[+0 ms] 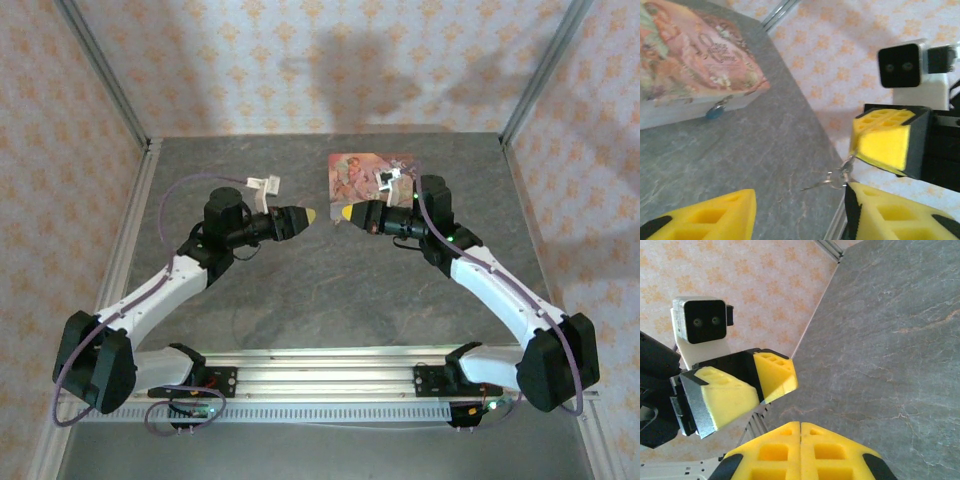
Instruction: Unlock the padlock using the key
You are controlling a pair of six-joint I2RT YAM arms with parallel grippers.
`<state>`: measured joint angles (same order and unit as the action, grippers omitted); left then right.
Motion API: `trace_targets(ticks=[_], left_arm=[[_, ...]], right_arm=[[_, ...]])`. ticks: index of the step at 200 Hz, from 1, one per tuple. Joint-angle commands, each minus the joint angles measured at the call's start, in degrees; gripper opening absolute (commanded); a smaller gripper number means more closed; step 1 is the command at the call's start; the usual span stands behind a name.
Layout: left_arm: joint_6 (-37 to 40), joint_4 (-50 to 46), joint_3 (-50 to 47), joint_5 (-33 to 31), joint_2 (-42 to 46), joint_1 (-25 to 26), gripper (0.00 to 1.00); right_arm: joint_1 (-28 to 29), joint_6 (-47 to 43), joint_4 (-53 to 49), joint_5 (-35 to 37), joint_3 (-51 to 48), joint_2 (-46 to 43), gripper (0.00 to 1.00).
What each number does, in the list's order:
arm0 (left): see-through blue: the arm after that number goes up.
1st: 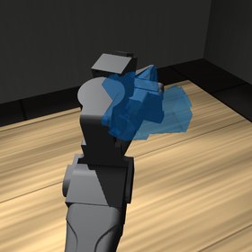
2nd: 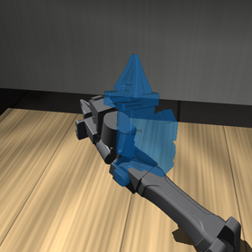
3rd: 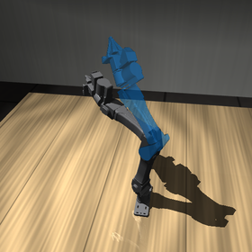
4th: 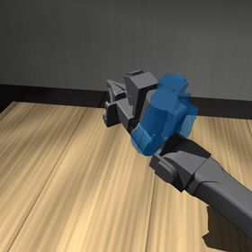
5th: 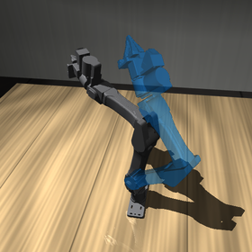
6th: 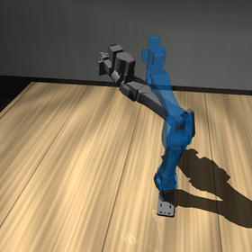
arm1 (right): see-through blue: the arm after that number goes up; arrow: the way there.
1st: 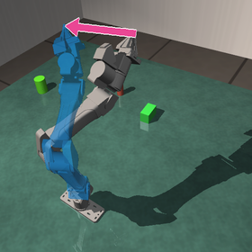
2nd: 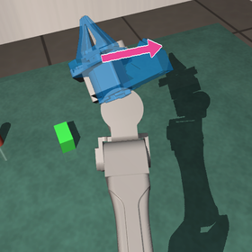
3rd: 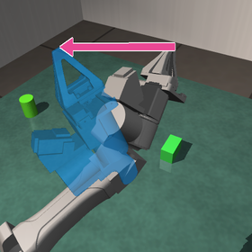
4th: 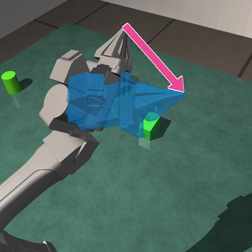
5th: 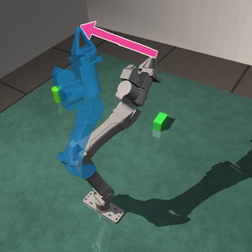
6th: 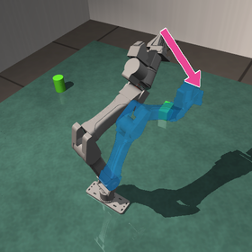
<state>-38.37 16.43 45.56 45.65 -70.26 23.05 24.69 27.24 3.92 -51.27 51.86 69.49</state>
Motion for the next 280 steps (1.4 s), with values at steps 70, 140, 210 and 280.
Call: trace_targets(ticks=[70, 140, 210, 280], left_arm=[[-6.6, 12.2, 1.9, 3.4, -4.7, 3.5, 0.51], [-8.0, 15.3, 2.9, 5.7, -7.0, 4.2, 0.46], [-7.9, 15.2, 3.0, 6.3, -7.8, 4.9, 0.41], [-8.5, 16.3, 2.9, 6.4, -7.9, 4.9, 0.28]], right_arm=[[-0.3, 3.8, 8.5, -3.6, -0.8, 0.9, 0.0], [-0.3, 4.3, 9.3, -4.4, -1.0, 1.2, 0.0], [-0.3, 4.6, 10.0, -4.3, -1.4, 1.3, 0.0], [-0.3, 4.6, 10.2, -4.4, -2.2, 0.7, 0.0]])
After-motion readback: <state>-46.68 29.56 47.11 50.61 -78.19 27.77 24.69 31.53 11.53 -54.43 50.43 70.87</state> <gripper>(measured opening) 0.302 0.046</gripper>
